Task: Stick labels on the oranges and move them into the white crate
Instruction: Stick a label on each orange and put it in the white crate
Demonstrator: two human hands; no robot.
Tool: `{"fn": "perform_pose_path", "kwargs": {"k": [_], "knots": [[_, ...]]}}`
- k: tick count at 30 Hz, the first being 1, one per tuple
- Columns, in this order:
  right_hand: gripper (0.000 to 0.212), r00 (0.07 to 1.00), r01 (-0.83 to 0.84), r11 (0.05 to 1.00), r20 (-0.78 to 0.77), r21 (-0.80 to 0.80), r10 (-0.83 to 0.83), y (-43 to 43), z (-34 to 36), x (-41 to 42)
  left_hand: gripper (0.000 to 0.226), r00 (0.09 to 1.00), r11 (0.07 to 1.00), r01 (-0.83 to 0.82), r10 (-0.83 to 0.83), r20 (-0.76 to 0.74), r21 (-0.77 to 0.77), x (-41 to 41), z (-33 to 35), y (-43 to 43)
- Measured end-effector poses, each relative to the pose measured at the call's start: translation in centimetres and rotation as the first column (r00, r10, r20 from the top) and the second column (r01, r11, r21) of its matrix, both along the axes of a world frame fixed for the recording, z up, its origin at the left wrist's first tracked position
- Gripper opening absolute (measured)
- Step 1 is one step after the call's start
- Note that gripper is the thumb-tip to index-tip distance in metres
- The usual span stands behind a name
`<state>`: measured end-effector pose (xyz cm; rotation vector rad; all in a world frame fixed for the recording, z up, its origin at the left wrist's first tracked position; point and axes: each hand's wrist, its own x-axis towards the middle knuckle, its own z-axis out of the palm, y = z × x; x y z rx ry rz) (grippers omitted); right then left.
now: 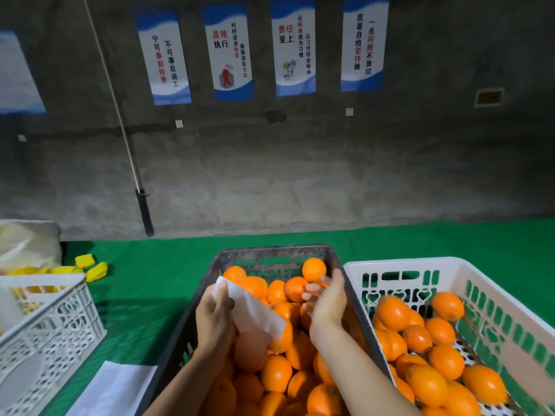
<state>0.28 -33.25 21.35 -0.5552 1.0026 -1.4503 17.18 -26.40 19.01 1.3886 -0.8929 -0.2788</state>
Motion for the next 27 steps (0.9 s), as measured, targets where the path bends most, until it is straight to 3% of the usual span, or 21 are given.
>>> {"fn": "perform_pose_path", "kwargs": {"k": [1,2,4,6,8,9,11,15,19,21,23,25,27], "knots": [[0.036,0.966,-0.014,0.989,-0.257,-0.146,-0.025,0.4,-0.2,0.6,0.051,0.999,0.999,0.041,-0.041,-0.002,0.001,-0.1,0.0,0.0],[0.032,0.873,-0.1,0.95,-0.485,-0.296,-0.059,0.7,-0.7,1.1,0.052,0.997,0.997,0.074,-0.073,-0.017,0.015,-0.2,0.1,-0.1],[0.027,0.573,-0.358,0.837,-0.805,-0.415,-0.154,1.5,-1.5,1.6,0.05,0.986,0.988,0.15,-0.146,-0.076,0.043,-0.4,0.1,-0.1],[0.045,0.225,-0.59,0.727,-0.936,-0.351,-0.27,1.9,-2.2,2.2,0.046,0.957,0.962,0.268,-0.26,-0.126,0.052,-0.3,0.0,-0.2],[0.053,0.013,-0.688,0.698,-0.964,-0.201,-0.265,2.3,-2.3,2.7,0.042,0.899,0.915,0.403,-0.387,-0.206,0.039,-0.1,-0.1,-0.2],[0.047,-0.013,-0.692,0.705,-0.974,-0.154,-0.226,2.4,-2.1,2.7,0.045,0.869,0.894,0.447,-0.425,-0.253,0.034,0.0,-0.2,-0.2],[0.024,0.057,-0.677,0.718,-0.983,-0.165,-0.173,2.7,-1.8,2.7,0.055,0.844,0.88,0.472,-0.433,-0.318,0.053,0.0,-0.3,-0.3],[0.023,0.177,-0.608,0.707,-0.93,-0.36,-0.322,2.7,-1.4,2.1,0.065,0.851,0.883,0.46,-0.41,-0.328,0.091,-0.5,0.1,-0.3],[0.015,0.096,-0.615,0.653,-0.864,-0.442,-0.494,2.8,-1.4,1.7,0.053,0.918,0.928,0.364,-0.345,-0.198,0.073,-0.9,0.6,0.1],[0.012,0.05,-0.588,0.646,-0.819,-0.486,-0.571,2.8,-1.4,1.5,0.051,0.968,0.969,0.244,-0.242,-0.063,0.026,-0.9,0.5,0.3],[0.026,0.0,-0.562,0.634,-0.766,-0.532,-0.642,2.7,-1.4,1.2,0.05,0.968,0.993,0.103,-0.089,0.234,-0.049,-0.6,0.6,0.5],[0.035,-0.026,-0.558,0.621,-0.737,-0.55,-0.675,2.4,-1.2,0.9,0.04,0.836,0.989,0.059,0.024,0.549,-0.134,-0.5,0.6,0.4],[0.035,-0.044,-0.559,0.613,-0.718,-0.558,-0.694,2.2,-1.3,0.8,0.031,0.697,0.992,0.041,0.06,0.715,-0.123,-1.0,0.4,0.4]]}}
